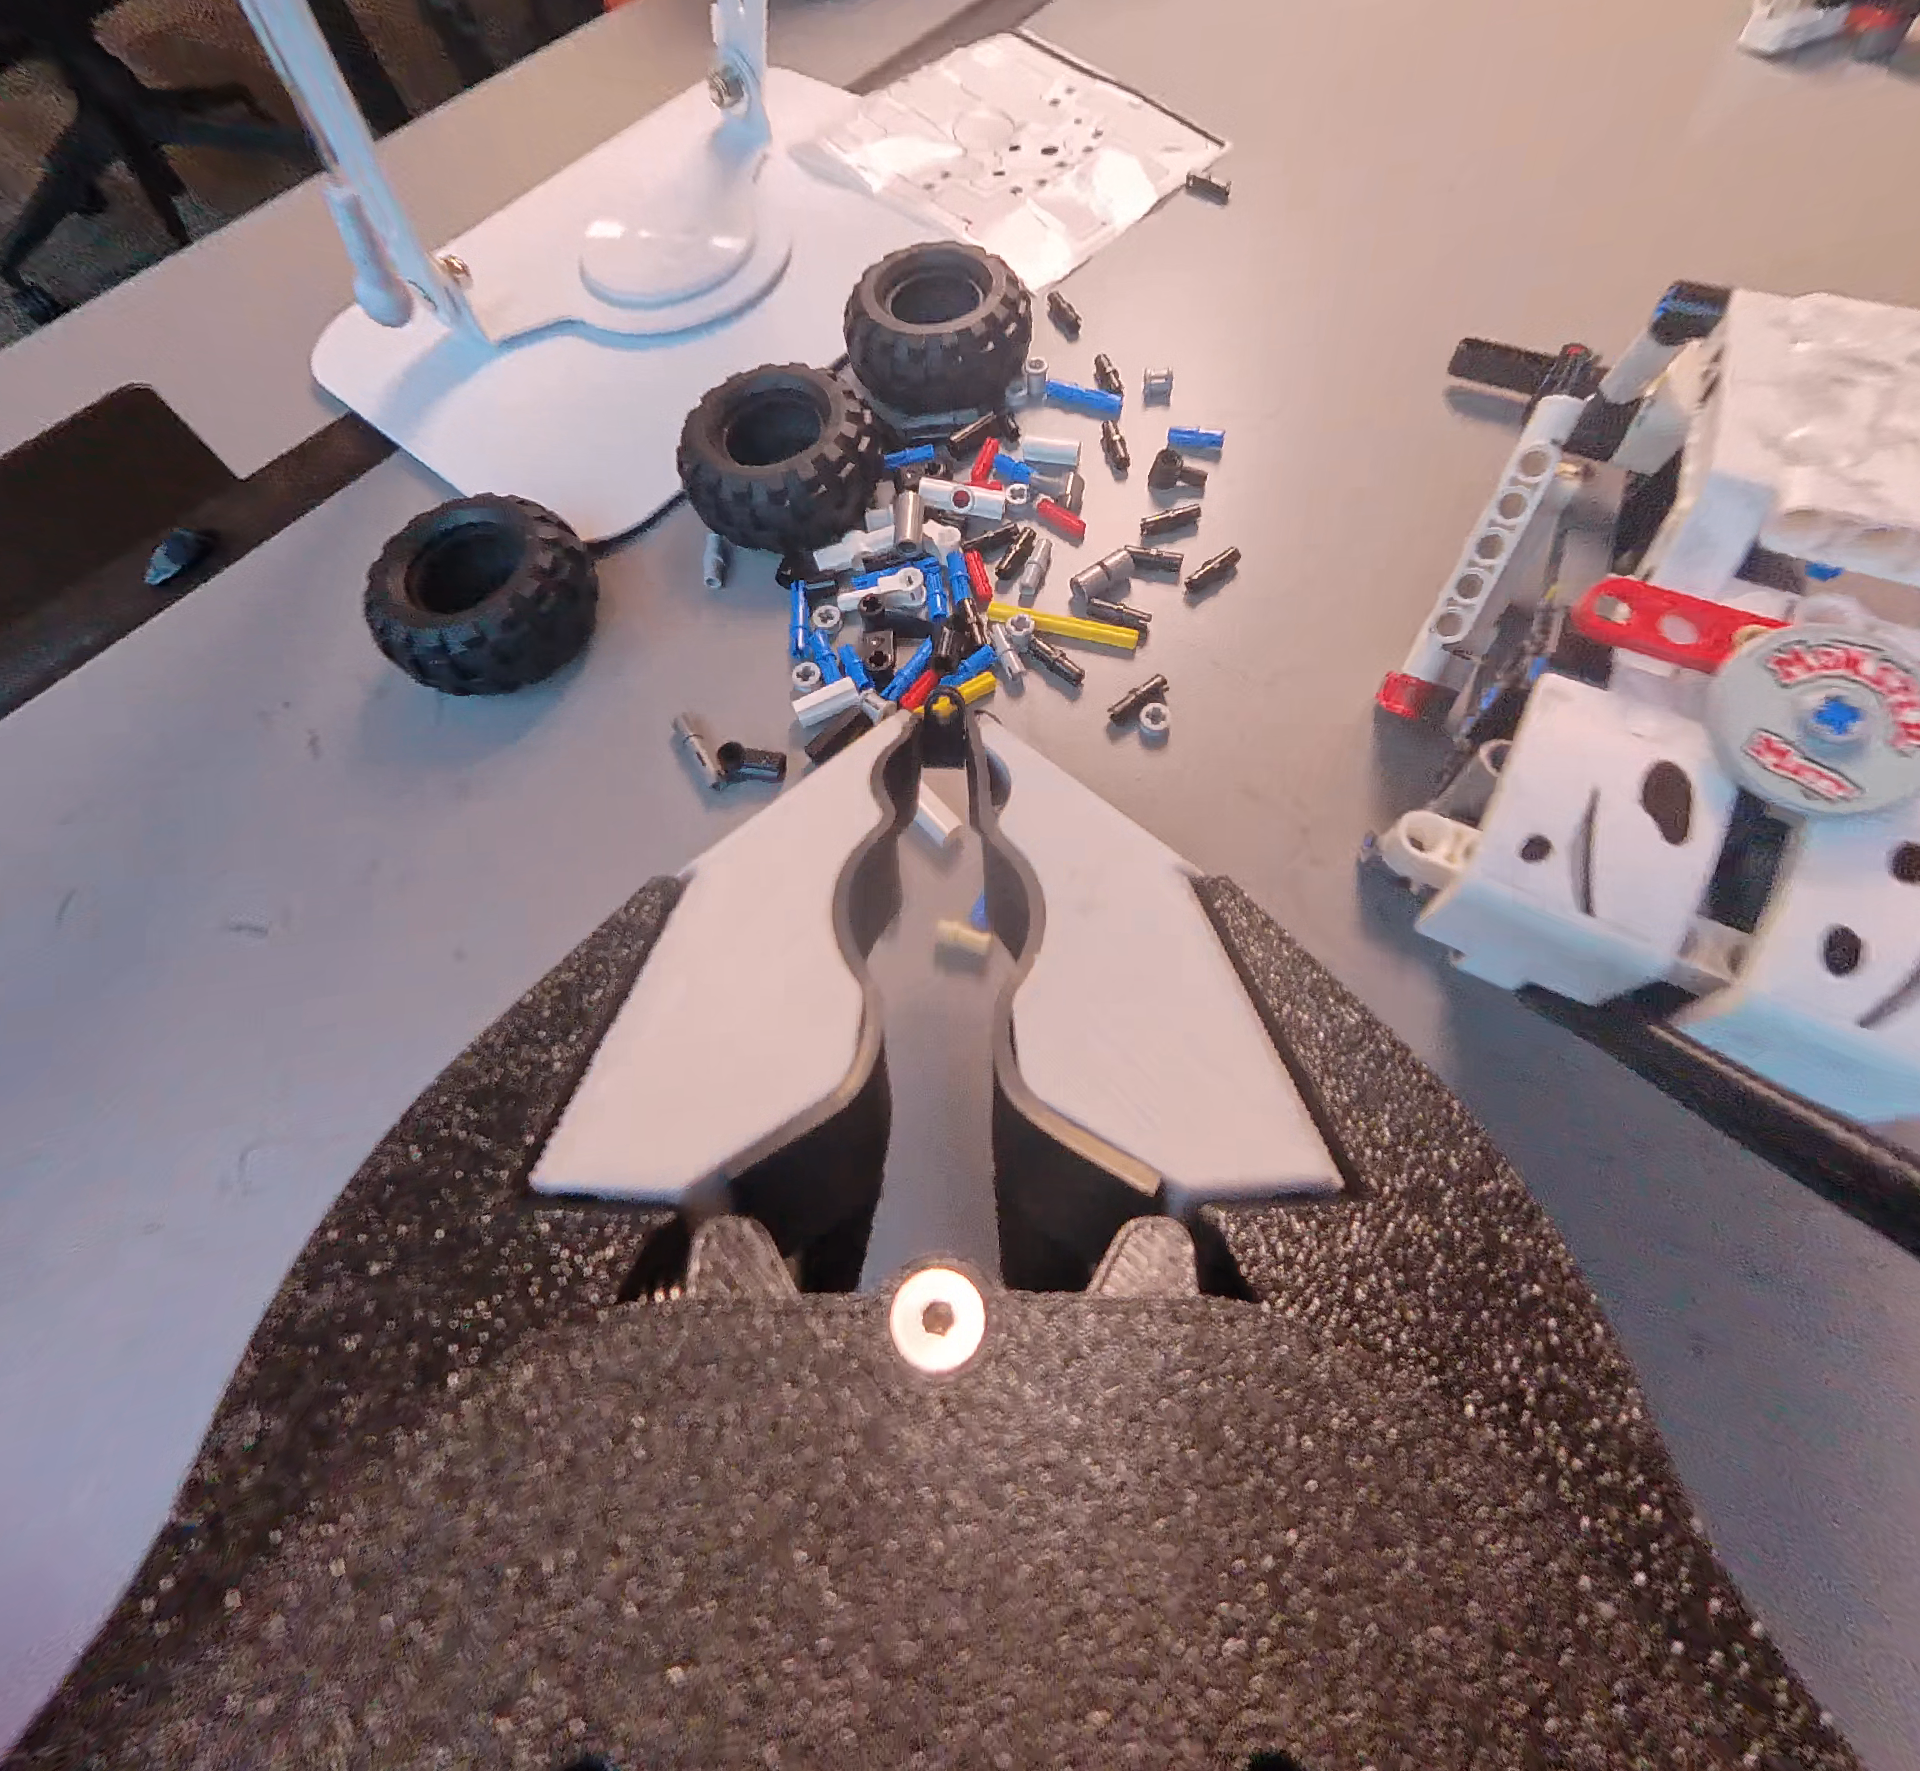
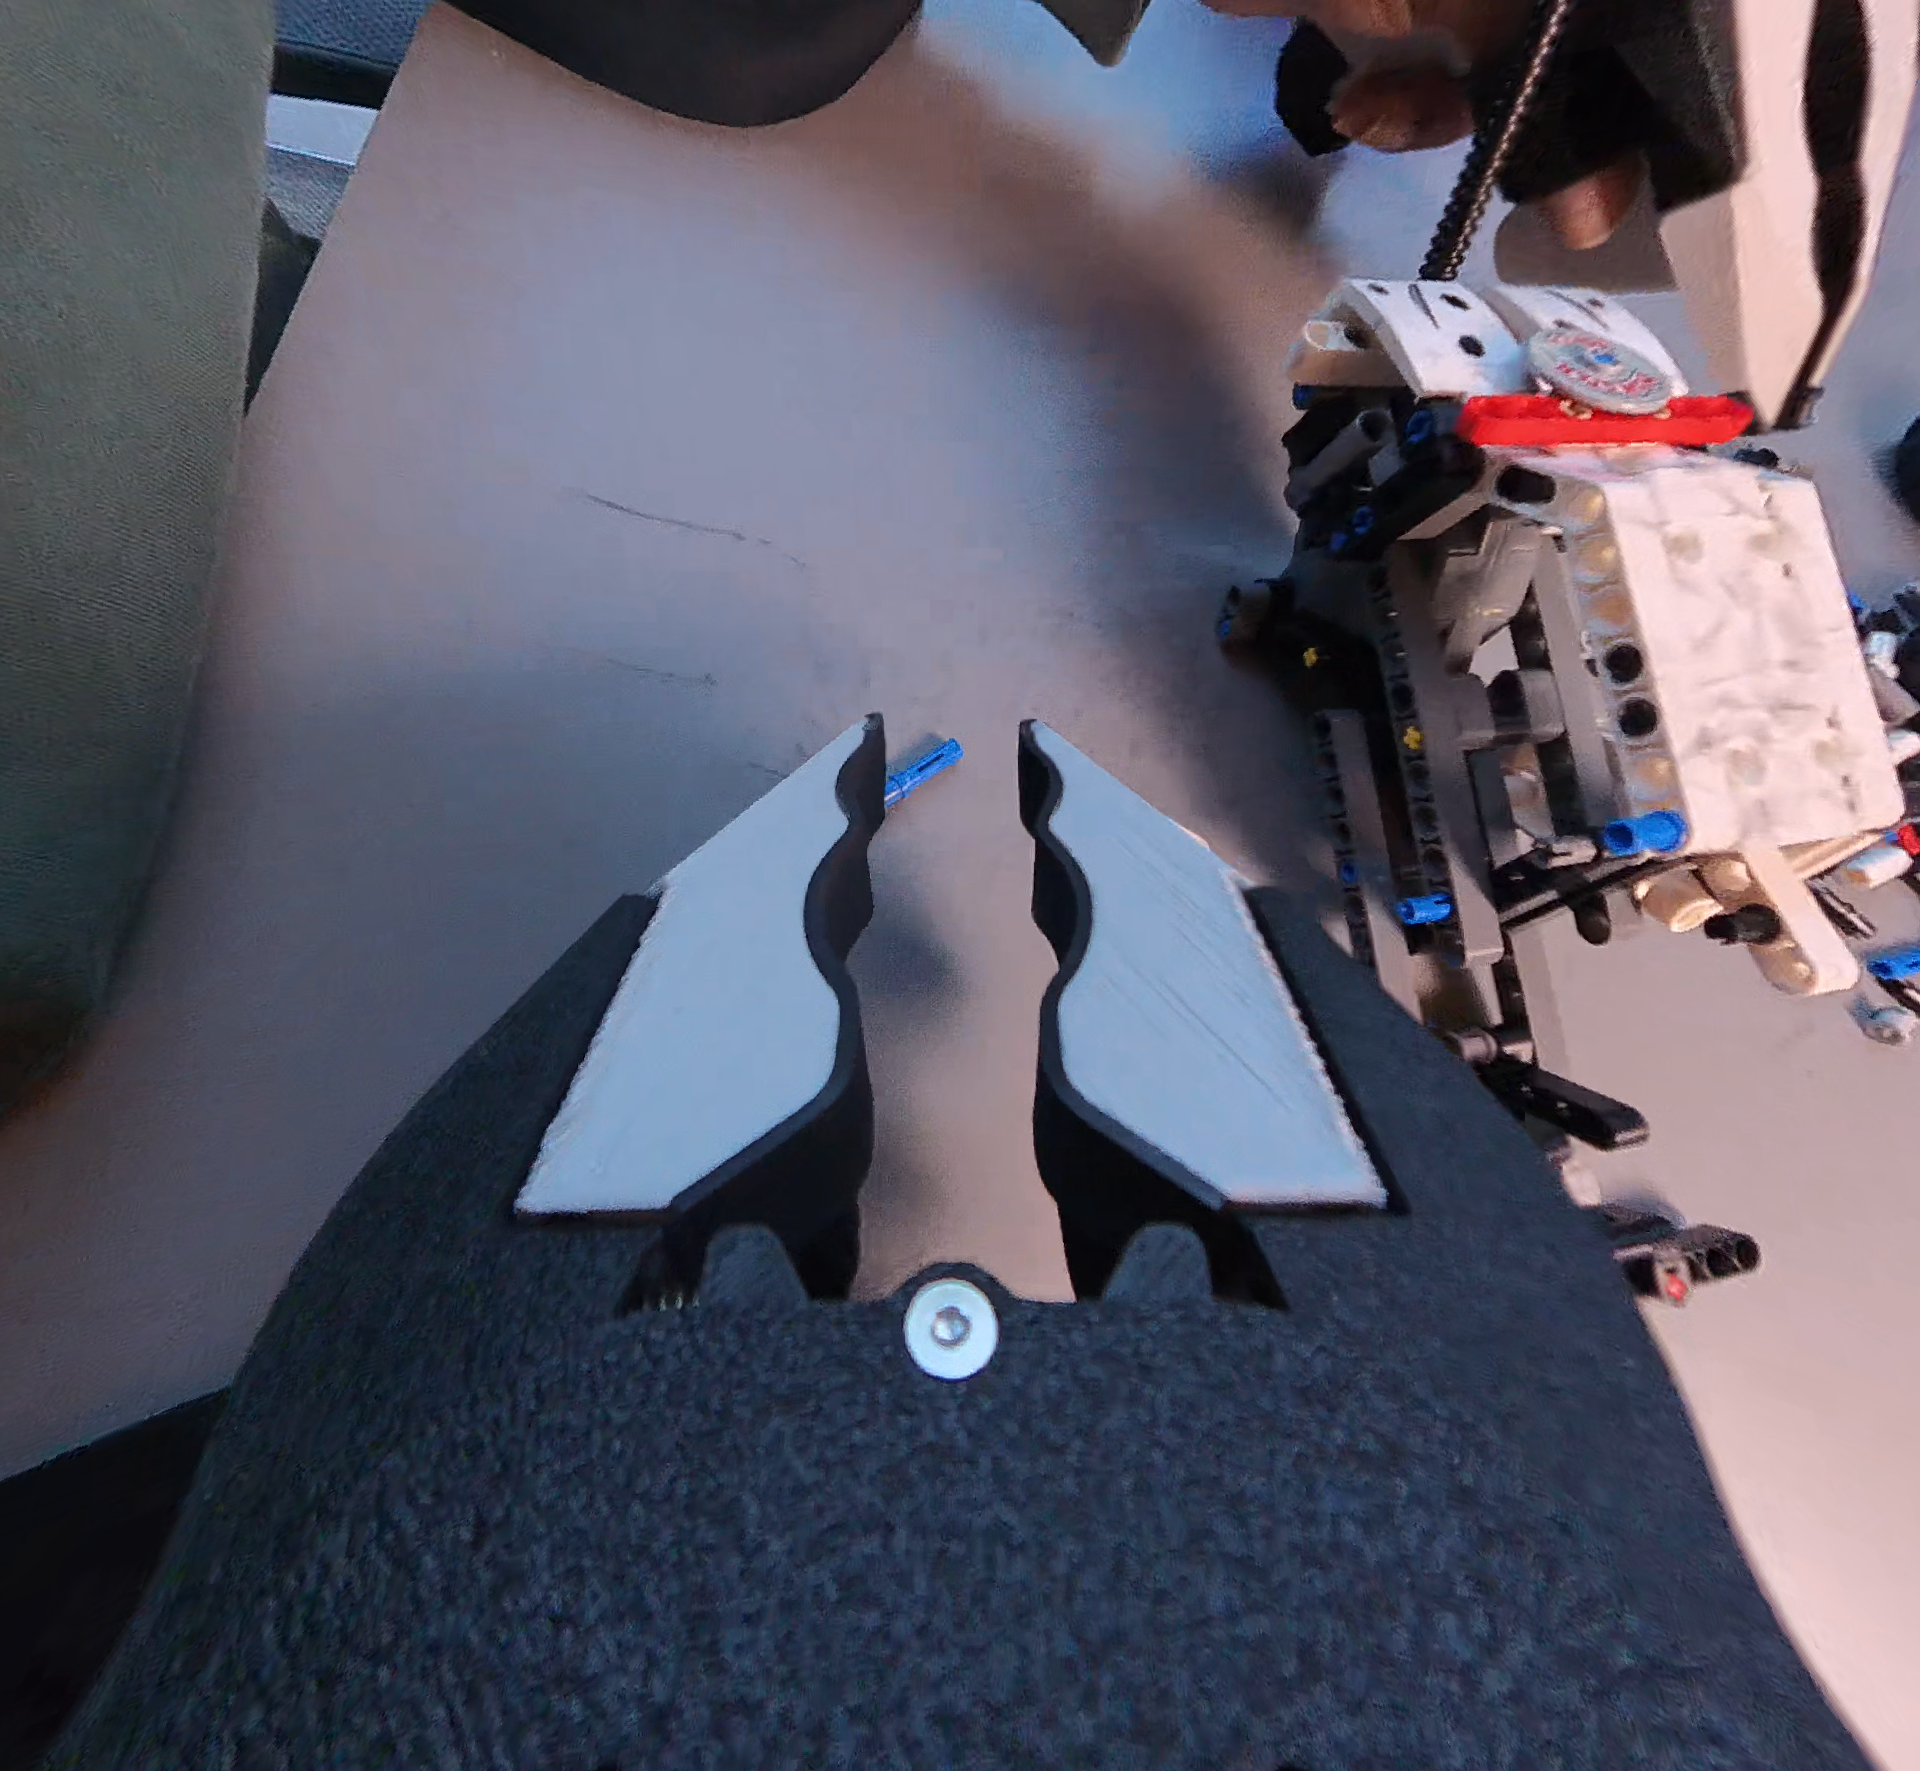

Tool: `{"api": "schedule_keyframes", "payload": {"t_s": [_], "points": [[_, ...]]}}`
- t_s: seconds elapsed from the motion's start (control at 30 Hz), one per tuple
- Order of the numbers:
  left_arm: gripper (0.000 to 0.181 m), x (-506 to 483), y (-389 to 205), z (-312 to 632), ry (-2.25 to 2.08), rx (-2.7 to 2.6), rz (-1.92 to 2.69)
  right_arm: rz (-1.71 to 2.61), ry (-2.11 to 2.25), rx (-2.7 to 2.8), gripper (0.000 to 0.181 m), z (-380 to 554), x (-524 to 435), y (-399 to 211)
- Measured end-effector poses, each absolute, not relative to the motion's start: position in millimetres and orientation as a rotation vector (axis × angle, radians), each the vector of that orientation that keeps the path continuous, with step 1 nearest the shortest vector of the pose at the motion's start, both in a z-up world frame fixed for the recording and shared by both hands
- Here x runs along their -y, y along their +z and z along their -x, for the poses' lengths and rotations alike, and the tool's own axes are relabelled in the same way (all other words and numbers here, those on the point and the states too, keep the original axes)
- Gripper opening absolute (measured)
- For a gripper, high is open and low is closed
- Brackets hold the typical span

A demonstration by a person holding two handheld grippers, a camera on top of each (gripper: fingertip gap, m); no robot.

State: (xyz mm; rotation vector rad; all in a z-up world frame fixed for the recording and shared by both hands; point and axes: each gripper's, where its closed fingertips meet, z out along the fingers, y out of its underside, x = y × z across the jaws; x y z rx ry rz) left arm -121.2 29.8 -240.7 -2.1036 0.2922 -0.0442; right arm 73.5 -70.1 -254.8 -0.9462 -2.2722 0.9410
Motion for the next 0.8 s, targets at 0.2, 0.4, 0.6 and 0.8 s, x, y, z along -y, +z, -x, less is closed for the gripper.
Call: {"api": "schedule_keyframes", "payload": {"t_s": [0.2, 0.4, 0.6, 0.8], "points": [[0.008, -57, -258, 119, -0.047, -0.354, 2.179, 0.99, 0.938, 2.323, 0.028, -82, 64, -263], [0.018, -60, -256, 122, -0.049, -0.327, 2.159, 1.026, 0.91, 2.391, 0.029, -84, 70, -275], [0.022, -55, -195, 130, -0.065, -0.237, 1.93, 1.115, 0.85, 2.383, 0.016, -78, 69, -279], [0.022, -32, -122, 112, -0.151, -0.29, 1.735, 1.16, 0.814, 2.373, 0.0, -75, 66, -280]]}}
